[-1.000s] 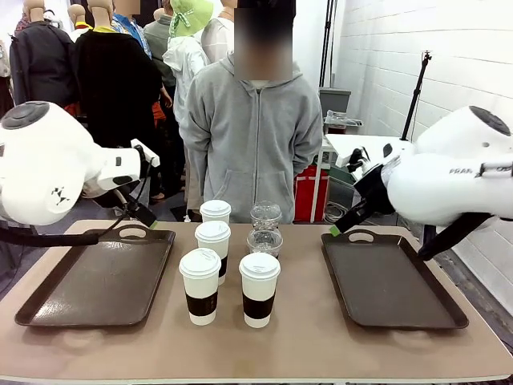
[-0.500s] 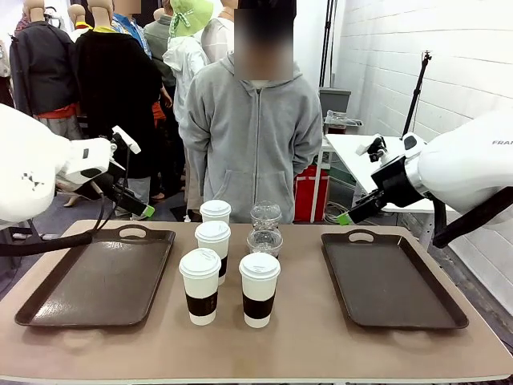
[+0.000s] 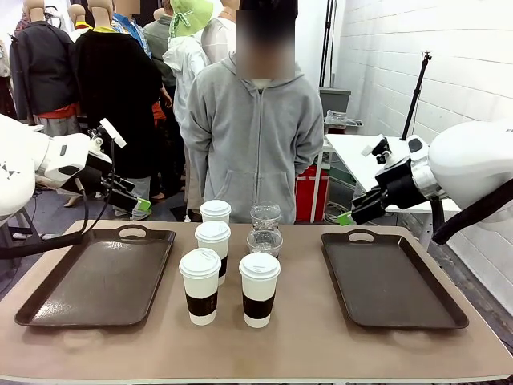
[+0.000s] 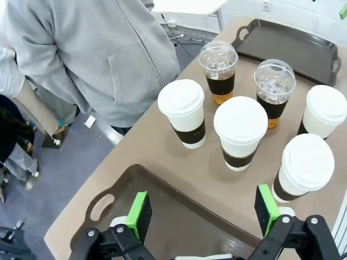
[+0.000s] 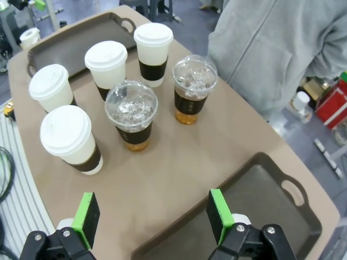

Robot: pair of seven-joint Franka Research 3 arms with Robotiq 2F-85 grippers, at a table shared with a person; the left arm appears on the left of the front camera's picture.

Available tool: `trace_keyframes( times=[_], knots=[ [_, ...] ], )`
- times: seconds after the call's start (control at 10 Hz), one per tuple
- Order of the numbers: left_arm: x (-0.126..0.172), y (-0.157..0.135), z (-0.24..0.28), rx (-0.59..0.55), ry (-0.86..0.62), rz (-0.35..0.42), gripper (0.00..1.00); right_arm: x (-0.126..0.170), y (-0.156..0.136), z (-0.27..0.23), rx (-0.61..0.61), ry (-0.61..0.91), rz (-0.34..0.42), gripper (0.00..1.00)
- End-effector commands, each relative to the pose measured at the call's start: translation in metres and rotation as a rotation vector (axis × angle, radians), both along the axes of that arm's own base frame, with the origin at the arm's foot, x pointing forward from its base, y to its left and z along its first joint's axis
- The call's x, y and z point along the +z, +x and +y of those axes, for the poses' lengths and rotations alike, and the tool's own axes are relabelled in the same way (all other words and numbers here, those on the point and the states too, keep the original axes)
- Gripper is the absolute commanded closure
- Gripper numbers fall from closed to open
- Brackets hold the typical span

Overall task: Distribute the coffee onto the tray.
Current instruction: Pick up one iced Americano and place it on the right Handle tray.

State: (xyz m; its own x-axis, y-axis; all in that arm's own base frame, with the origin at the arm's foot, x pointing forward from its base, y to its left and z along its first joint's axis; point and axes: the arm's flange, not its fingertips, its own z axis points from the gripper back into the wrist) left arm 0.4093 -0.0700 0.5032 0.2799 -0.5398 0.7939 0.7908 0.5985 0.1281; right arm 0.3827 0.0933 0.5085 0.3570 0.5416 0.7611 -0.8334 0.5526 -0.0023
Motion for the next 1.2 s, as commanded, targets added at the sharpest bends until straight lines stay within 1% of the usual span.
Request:
trace_keyframes(
  times=[0.0,0.1,1.1],
  knots=[
    [-0.02,-0.004,0.0,0.038,0.011,0.015,0.0,-0.02,-0.017,0.0,-0.01,0.013,0.0,0.0],
    [0.0,0.0,0.0,0.0,0.0,0.0,0.0,0.0,0.0,0.0,0.0,0.0,0.0,0.0],
    [0.0,0.0,0.0,0.0,0.0,0.0,0.0,0.0,0.0,0.0,0.0,0.0,0.0,0.0]
  ],
)
